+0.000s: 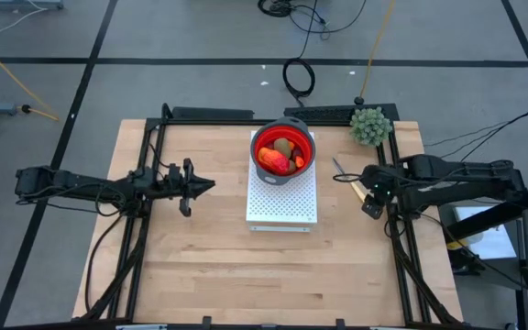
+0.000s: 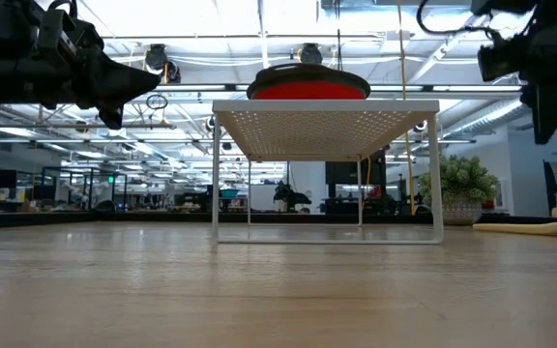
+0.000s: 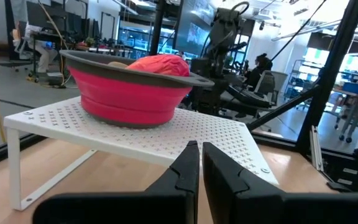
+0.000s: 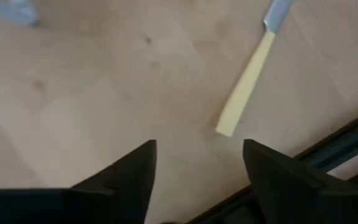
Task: Pick & Place Fruit
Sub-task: Put the yellow knife on the shelf
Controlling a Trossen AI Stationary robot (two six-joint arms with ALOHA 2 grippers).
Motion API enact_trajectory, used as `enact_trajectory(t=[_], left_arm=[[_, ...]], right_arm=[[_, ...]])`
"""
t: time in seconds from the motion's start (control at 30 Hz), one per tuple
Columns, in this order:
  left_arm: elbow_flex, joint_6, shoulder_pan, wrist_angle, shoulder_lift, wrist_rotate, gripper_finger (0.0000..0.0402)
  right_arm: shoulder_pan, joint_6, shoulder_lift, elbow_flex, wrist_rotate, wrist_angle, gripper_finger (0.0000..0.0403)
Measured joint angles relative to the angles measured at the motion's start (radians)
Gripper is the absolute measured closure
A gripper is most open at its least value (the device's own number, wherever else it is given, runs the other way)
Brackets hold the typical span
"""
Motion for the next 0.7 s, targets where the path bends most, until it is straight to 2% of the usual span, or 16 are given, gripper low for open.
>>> enact_trajectory(t=[0.1, 0.2, 0.4, 0.7], left_arm=[[0.001, 0.0, 0.0, 0.0, 0.0, 0.0, 0.0382], [0.001, -0.003, 0.0, 0.0, 0.0, -0.015, 0.0382], [0.001, -0.011, 0.0, 0.0, 0.0, -0.035, 0.0382], [0.001, -0.018, 0.0, -0.002, 0.0, -0.035, 0.0382]], right_arm=[[-0.026, -0.001, 0.0, -0.057, 0.024, 0.032, 0.0158], [-0.054, -0.001, 0.004, -0.125, 0.025, 0.091, 0.0145], [-0.108, -0.001, 0.026, -0.24, 0.025, 0.192, 0.0149], [-0.18, 0.048, 0.07, -0.24, -0.004, 0.218, 0.0154]])
